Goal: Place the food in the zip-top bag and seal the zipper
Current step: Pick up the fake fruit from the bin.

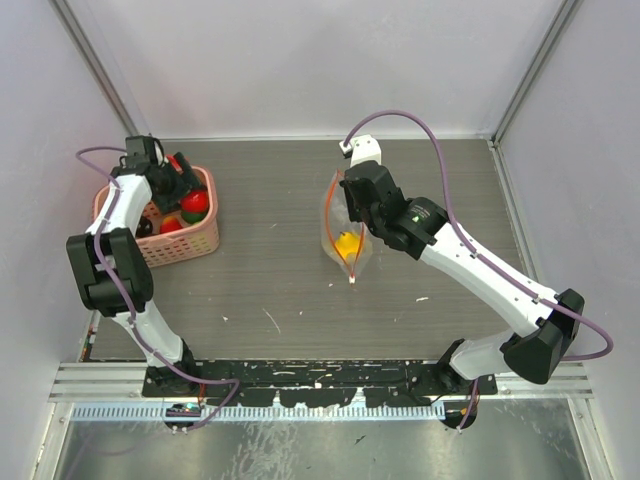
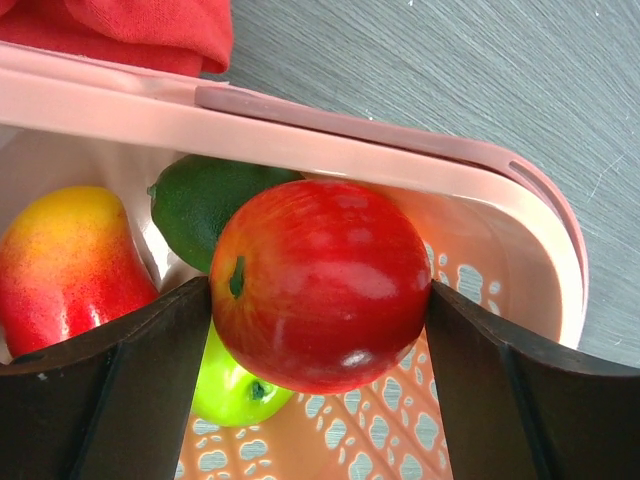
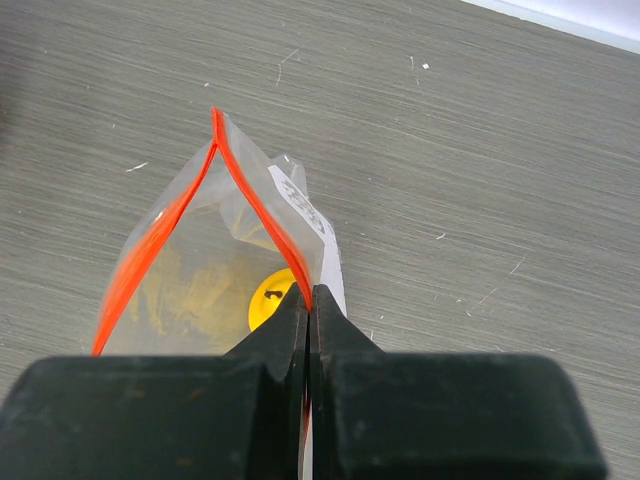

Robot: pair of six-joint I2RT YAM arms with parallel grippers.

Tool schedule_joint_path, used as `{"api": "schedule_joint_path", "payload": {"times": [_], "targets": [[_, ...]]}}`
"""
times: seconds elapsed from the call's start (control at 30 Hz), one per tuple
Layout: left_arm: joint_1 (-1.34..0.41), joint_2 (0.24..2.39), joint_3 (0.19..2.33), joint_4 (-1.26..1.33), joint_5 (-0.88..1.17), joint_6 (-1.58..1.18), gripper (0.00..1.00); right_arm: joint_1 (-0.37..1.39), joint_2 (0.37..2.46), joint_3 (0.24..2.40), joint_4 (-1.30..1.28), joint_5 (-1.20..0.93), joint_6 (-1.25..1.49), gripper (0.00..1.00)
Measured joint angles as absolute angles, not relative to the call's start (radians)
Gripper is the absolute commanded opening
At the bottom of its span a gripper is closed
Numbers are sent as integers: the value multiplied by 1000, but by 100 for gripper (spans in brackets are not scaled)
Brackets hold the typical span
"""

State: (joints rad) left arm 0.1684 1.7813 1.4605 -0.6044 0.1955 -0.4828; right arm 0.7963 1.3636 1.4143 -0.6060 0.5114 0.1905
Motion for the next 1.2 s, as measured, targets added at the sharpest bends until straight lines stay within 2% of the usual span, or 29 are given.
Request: {"api": "schedule_joint_path", "payload": {"times": [0.2, 0.33, 0.5, 0.7, 0.8, 1.2], "targets": [[168, 1792, 1460, -601, 199, -483, 84, 796, 1364, 1414, -606, 510, 191, 0], [169, 1794, 1460, -595, 199, -483, 81, 796, 1364, 1413, -606, 506, 191, 0], [169, 1795, 1460, -592, 202, -482, 71, 796, 1364, 1413, -606, 502, 194, 0], [170, 1787, 1458, -597, 207, -479, 53, 796, 1364, 1413, -606, 495, 194, 0], [170, 1766, 1445, -613, 205, -474, 48, 796, 1364, 1413, -606, 490, 194, 0], [170, 1602, 1438, -679, 195, -473, 41, 797, 1364, 1415, -610, 481, 194, 0]]}}
